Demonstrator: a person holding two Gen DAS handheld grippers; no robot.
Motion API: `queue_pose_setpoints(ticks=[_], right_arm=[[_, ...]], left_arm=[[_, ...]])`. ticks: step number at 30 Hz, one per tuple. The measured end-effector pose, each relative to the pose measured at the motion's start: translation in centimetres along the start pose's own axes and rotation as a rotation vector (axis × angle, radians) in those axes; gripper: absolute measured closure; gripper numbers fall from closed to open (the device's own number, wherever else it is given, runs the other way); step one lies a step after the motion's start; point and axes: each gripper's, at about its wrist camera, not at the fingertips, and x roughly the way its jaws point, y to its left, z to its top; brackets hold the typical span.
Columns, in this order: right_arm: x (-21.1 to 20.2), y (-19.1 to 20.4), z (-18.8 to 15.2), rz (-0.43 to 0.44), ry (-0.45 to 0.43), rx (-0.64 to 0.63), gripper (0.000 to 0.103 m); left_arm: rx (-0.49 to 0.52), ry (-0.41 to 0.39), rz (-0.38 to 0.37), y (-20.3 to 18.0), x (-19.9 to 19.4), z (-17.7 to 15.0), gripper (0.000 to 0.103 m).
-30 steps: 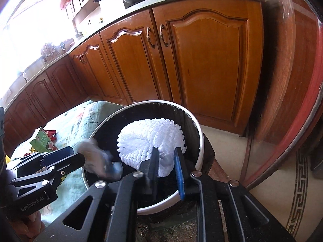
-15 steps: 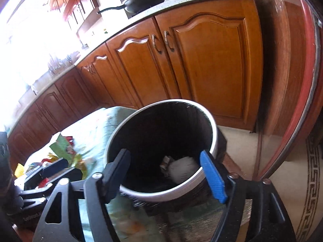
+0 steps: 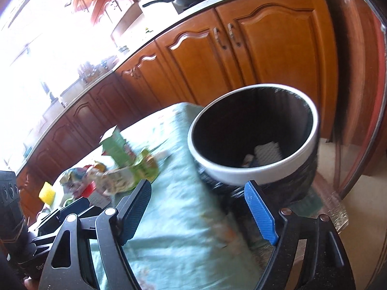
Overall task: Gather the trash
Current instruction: 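Move both open tools back over the trash on the table, then grasp the yellow-green drink pouch with the right tool while the left tool grasps the red milk carton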
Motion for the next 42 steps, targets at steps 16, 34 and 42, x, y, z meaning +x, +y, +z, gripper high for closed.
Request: queue_pose_setpoints(ticks=[16,34,42], right_arm=[[2.4,6.8,-2.2,0.07,0.059,-0.114,0.022],[7.0,11.3,0.9,0.131,0.11,-0.392,0.023],[9.4,13.5,1.3,0.177,0.158,-0.585,0.041]], left_arm=[[-0.098,-0.04,0.108,6.3,-5.3,-2.7,0.031],[-0.021,0.019,0.105,8.6,-3.0,-0.9,0.028],[-0.065,0.084,0.014,8.8,-1.0,-0.7,0.05]])
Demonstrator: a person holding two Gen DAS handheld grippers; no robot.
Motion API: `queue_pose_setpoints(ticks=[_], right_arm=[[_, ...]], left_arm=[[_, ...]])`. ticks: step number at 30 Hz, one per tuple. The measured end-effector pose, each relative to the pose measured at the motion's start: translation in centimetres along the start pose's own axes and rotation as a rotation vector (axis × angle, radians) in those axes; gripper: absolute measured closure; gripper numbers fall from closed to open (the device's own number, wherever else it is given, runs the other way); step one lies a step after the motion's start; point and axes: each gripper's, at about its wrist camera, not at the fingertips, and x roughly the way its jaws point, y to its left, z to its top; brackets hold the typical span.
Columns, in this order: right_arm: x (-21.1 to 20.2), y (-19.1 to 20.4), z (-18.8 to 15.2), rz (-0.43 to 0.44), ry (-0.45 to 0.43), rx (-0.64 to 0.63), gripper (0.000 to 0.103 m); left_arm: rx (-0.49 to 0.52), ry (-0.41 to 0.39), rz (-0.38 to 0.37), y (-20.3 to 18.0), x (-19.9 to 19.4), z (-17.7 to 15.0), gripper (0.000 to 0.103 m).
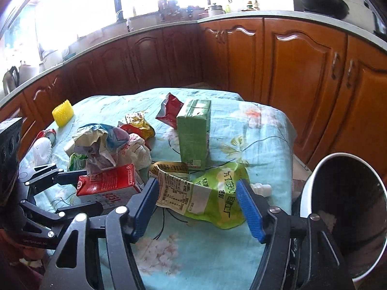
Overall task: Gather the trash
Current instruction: 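Grasp the yellow-green drink pouch with the right tool while the left tool grasps the red milk carton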
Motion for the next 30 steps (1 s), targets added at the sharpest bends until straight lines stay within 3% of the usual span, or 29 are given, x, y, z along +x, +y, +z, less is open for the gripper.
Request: queue_pose_setpoints(ticks=[3,5,7,9,11,12,15,22,28,30], right_arm=[[1.4,0.6,0.1,0.022,0.039,-0.066,0.052],[2.2,1.0,0.1,0.017,0.059,-0.107,0.054],[2.8,1.0,0.0,0.005,0.079,-0.127,0.064],[3.3,0.8,0.0,0.001,0.093,-0.134,0.067],[3.2,0.7,0.0,-0.001,0.096,-0.134,0.075],[3.0,0.7,0.0,-0.004,0.098,-0.135,0.086],[2.3,0.5,-0.2,-0.016,0.094,-0.1,0.099],[-0.6,-1.6,-1.2,0.06,0.073,0.12,0.1],[-0.7,-1.4,-2.7,0.062,0.103,0.189,0.1],[-0.1,-1.7,-3.1,0.098,0.111,0.223,0.096]], left_arm=[[-0.003,0.032,-0.039,-0.2,0.5,-0.1,0.065],[0.004,0.045,-0.048,-0.5,0.7,-0.1,0.067],[0.016,0.048,-0.045,-0.7,0.9,-0.1,0.067],[0.015,0.058,-0.04,-0.7,1.3,0.1,0.067],[0.007,0.06,-0.036,-0.5,1.5,0.2,0.067],[0.002,0.061,-0.036,-0.4,1.7,0.2,0.067],[0.003,0.06,-0.033,-0.5,1.8,0.4,0.068],[0.005,0.048,-0.084,-1.2,1.3,0.5,0.069],[0.006,0.046,-0.027,-1.8,2.9,0.6,0.069],[0.012,0.046,-0.013,-2.1,3.3,0.6,0.069]])
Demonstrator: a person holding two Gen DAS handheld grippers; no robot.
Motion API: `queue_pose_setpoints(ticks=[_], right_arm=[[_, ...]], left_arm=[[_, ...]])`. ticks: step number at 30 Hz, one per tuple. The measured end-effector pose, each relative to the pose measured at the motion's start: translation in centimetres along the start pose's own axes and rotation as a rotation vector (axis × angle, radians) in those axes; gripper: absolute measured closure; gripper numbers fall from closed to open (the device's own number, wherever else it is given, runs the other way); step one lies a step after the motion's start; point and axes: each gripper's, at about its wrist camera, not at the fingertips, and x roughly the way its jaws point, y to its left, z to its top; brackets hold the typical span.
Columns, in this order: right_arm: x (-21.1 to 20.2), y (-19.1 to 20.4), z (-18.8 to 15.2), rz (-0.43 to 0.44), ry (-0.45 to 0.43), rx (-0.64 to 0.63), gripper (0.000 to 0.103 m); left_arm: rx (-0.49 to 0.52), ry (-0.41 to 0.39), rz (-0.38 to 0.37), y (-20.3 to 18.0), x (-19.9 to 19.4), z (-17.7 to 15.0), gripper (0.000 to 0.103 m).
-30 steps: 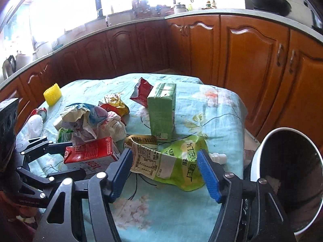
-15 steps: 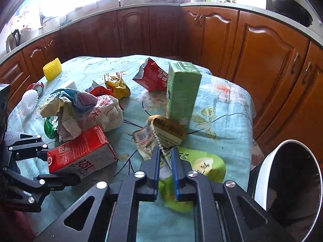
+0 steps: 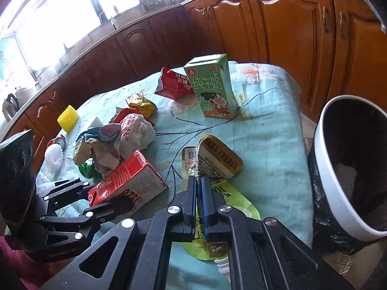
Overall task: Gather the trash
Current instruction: 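Grasp the yellow-green drink pouch with the right tool while the left tool grasps the red milk carton, then carry the pouch and carton over the black bin and open both tools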
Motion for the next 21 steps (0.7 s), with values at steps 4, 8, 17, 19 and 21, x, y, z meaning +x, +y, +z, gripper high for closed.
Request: queue_pose_setpoints(ticks=[4,8,17,19,21], right_arm=[[0.4,0.3,-0.4,-0.017,-0.008,0.003,0.097],[-1.0,0.6,-1.0,-0.055,-0.049,0.005,0.1],[-7.6,-3.1,-2.6,-0.088,-0.189,0.147,0.1],[-9.0,-4.1,-3.0,-0.109,-0.214,0.17,0.1],[-10.3,-5.2,-3.4,-0.127,-0.237,0.201,0.1]], left_arm=[[-0.001,-0.003,0.006,-0.6,0.0,-0.2,0.072],[0.013,-0.024,-0.017,-1.6,-0.7,-0.2,0.074],[0.084,-0.069,-0.091,-5.8,-1.7,0.9,0.074],[0.101,-0.068,-0.106,-6.8,-1.6,1.3,0.074],[0.118,-0.071,-0.115,-7.8,-1.3,1.6,0.074]])
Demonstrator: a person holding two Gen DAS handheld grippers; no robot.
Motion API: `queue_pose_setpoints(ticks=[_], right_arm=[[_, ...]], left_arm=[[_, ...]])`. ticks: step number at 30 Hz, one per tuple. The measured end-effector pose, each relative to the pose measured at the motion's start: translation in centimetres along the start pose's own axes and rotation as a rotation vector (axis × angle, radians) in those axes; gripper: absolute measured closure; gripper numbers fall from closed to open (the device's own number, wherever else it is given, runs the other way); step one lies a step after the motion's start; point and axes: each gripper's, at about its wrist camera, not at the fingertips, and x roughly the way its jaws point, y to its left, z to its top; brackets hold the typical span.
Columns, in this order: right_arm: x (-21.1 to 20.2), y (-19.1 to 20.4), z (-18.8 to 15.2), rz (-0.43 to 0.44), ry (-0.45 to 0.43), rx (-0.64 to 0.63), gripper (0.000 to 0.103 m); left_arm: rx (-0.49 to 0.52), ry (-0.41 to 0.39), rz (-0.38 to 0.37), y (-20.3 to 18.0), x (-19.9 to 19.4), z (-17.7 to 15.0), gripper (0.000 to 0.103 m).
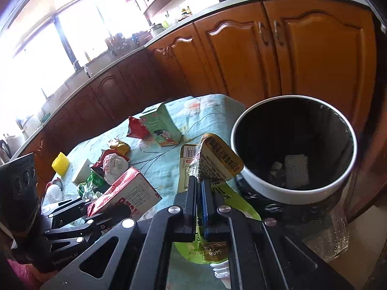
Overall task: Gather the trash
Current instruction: 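Carry the pouch and carton over the black bin and open both tools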
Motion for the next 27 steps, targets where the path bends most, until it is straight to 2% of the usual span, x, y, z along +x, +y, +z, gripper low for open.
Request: queue_pose_setpoints(ticks=[12,27], right_arm=[[-3.0,-6.3,1.2,-0.101,-0.07,0.112,0.1],[-1.0,-9.5,4.2,-0.181,-0.03,0.103,0.1]], left_arm=[[0.078,-0.011,-0.026,-3.8,3.4,3.5,0.074],[0.12,0.025,-0.026,-6.1,9.1,7.8,0.074]])
